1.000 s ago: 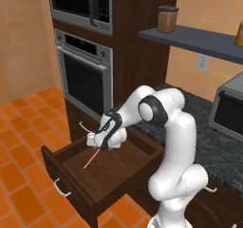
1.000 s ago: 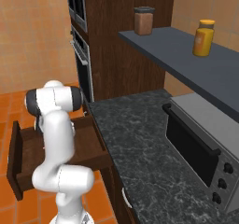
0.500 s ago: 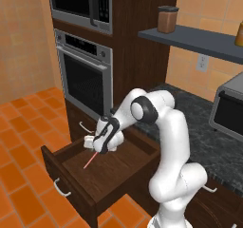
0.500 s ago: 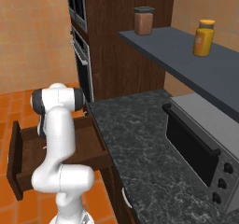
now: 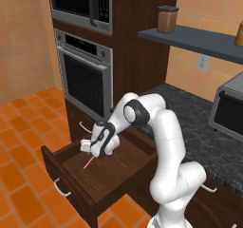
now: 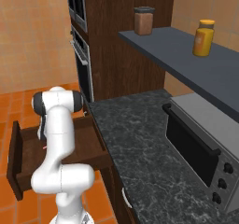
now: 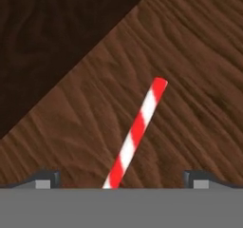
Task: Take a straw from the drawer in front and place it inside the glass cup on the dining counter.
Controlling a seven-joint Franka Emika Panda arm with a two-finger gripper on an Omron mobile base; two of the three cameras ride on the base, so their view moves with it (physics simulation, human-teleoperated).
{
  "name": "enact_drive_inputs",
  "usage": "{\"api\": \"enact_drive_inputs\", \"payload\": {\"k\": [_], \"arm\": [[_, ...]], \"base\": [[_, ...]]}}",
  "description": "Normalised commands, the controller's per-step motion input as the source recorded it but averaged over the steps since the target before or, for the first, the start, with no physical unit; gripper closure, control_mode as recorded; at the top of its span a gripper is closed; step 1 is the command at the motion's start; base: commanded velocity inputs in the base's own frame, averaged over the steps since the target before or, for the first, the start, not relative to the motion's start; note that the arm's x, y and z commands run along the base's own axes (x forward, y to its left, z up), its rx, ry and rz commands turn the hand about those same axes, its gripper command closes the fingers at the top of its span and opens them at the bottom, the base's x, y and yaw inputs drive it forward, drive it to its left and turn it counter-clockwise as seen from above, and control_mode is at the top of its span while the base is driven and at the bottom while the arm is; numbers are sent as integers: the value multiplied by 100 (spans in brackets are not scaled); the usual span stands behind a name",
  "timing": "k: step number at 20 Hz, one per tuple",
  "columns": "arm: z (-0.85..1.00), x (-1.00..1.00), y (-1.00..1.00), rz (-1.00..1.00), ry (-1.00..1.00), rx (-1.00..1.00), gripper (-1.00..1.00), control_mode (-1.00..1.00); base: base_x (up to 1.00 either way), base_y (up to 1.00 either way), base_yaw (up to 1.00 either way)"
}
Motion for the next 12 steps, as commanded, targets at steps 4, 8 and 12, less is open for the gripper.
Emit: {"api": "enact_drive_inputs", "payload": {"k": [4,8,12], "arm": [[-39,6,13,-2,0,-2,-100,-100],[-44,0,22,-3,0,-6,100,-100],[-35,0,8,-5,0,-6,100,-100]], "base": [[0,0,0],[0,0,0],[0,0,0]]}}
